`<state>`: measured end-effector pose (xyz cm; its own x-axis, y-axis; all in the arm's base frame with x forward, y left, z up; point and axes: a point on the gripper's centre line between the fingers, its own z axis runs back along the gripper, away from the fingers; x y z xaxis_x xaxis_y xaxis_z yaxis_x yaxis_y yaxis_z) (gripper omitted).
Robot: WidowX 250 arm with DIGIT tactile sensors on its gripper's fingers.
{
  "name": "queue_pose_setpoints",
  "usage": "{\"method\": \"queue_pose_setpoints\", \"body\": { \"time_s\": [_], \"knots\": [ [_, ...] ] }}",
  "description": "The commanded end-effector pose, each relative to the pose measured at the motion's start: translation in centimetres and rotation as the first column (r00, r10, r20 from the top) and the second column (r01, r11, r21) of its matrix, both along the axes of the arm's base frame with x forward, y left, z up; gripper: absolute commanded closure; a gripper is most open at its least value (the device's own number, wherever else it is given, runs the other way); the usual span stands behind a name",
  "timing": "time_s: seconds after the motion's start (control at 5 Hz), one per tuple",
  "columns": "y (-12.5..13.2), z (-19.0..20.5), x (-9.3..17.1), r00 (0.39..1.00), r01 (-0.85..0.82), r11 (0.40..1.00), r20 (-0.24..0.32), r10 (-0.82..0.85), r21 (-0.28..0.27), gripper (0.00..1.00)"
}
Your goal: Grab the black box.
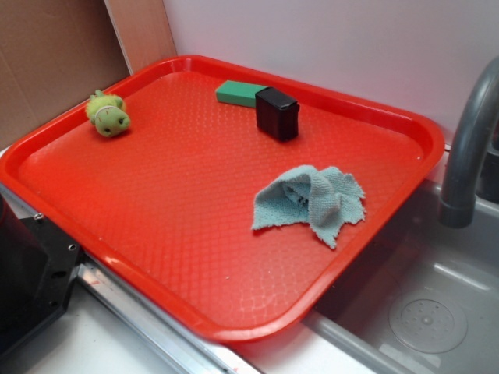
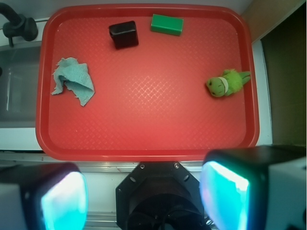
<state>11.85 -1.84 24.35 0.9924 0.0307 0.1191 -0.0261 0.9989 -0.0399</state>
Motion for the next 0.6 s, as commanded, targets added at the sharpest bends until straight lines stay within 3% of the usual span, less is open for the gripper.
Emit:
{"method": "queue_pose_setpoints", "body": {
  "time_s": [0.0,0.2,0.4],
  "knots": [
    [0.0,0.0,0.0,1.000,0.000,1.000,0.000,0.000,0.000,0.00],
    [0.1,-2.4,3.1,0.968,-0.249,0.967,-0.034,0.247,-0.047,0.00],
    [-1.9,-2.5,7.8,0.876,-0.483,0.864,-0.097,0.473,-0.144,0.00]
  ]
}}
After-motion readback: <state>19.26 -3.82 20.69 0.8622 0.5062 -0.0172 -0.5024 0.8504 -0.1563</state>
